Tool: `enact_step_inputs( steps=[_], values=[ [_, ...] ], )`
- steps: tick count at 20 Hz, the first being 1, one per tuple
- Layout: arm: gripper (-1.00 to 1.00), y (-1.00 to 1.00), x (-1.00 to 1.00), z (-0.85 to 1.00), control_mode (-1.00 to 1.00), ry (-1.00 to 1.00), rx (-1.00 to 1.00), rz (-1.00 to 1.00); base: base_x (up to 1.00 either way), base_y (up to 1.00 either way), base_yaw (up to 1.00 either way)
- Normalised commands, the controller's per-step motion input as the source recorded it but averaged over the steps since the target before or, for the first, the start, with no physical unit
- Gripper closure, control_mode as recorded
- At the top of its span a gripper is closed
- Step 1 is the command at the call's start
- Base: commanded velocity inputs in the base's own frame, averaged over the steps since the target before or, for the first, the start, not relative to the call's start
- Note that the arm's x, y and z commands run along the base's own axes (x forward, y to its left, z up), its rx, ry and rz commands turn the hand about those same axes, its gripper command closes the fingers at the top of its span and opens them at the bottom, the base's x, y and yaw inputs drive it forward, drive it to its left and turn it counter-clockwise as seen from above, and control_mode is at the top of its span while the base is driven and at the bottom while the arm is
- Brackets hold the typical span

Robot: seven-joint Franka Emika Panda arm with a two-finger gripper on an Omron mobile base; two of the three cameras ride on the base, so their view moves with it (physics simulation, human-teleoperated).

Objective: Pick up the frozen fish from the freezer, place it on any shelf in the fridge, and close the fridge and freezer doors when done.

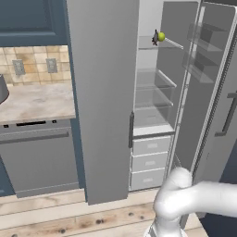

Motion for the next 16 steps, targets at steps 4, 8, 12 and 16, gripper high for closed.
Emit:
enact_step_inputs(
  steps=[4, 8, 12, 16],
  values=[
    [-1.00, -0.36, 0.80, -0.18, -1.00, 0.00, 0.00, 0.05, 0.00, 0.00, 0.00],
    [-1.00, -0.28, 0.85, -0.12, -1.00, 0.00, 0.00, 0.00, 0.00, 0.00, 0.00],
    [-1.00, -0.01, 0.51, -0.28, -1.00, 0.00, 0.00, 0.00, 0.00, 0.00, 0.00],
    [-1.00, 0.00, 0.32, -0.40, -1.00, 0.00, 0.00, 0.00, 0.00, 0.00, 0.00]
  ],
)
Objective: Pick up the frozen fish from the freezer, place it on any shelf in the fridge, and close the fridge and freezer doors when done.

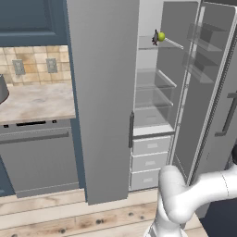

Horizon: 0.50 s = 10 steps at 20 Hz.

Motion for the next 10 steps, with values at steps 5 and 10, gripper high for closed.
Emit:
enact_step_inputs(
  steps=[5, 10],
  values=[
    [-1.00, 0.10, 0.22, -0.52, -1.00, -0.01, -0.01, -0.01, 0.00, 0.00, 0.00],
    [-1.00, 0.63, 0.01, -0.66, -1.00, -0.10, -0.07, -0.03, 0.00, 0.00, 0.00]
  ],
)
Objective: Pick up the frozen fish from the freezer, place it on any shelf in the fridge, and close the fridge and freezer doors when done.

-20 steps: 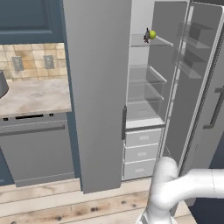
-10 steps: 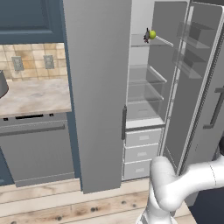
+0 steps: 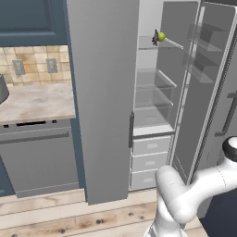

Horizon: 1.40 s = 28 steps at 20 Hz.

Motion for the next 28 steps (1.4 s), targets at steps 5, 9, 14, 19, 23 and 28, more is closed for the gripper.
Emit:
enact_step_inputs(
  steps=[5, 9, 14, 19, 23, 28],
  values=[
    [-1.00, 0.52, 0.37, -0.18, -1.00, -0.10, -0.03, -0.11, 0.00, 0.00, 0.00],
    [-1.00, 0.03, 0.66, 0.00, -1.00, -0.05, 0.00, -0.11, 0.00, 0.00, 0.00],
    [-1.00, 0.00, 0.77, -0.01, -1.00, -0.04, 0.00, -0.12, 0.00, 0.00, 0.00],
    [-1.00, 0.00, 0.81, 0.00, -1.00, -0.01, 0.00, -0.09, 0.00, 0.00, 0.00],
    [-1.00, -0.05, 0.63, 0.00, -1.00, 0.00, 0.01, -0.05, 0.00, 0.00, 0.00],
    [-1.00, 0.52, 0.34, -0.02, -1.00, 0.00, 0.01, 0.01, 0.00, 0.00, 0.00]
  ],
)
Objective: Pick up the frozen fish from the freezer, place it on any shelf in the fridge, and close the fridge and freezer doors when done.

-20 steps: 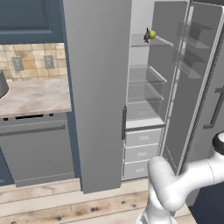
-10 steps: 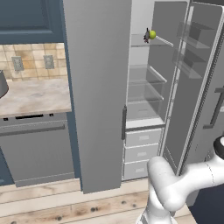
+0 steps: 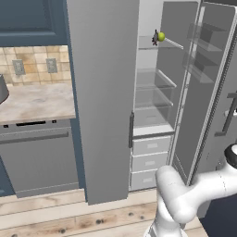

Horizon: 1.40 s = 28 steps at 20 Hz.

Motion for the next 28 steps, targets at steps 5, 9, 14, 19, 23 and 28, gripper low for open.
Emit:
enact_step_inputs(
  steps=[5, 9, 14, 19, 23, 28],
  values=[
    [-1.00, 1.00, 0.06, -0.09, -1.00, -0.05, 0.00, 0.11, 0.00, 0.00, 0.00],
    [-1.00, 1.00, 0.19, 0.00, -1.00, -0.04, 0.00, 0.17, 0.00, 0.00, 0.00],
    [-1.00, 1.00, 0.02, 0.02, -1.00, -0.04, 0.00, 0.19, 0.00, 0.00, 0.00],
    [-1.00, 1.00, 0.04, 0.19, -1.00, -0.07, 0.00, 0.12, 0.00, 0.00, 0.00],
    [-1.00, 1.00, 0.35, 0.33, -1.00, -0.09, 0.00, 0.04, 0.00, 0.00, 0.00],
    [-1.00, 1.00, 0.64, 0.39, -1.00, -0.11, 0.00, 0.00, 0.00, 0.00, 0.00]
  ],
)
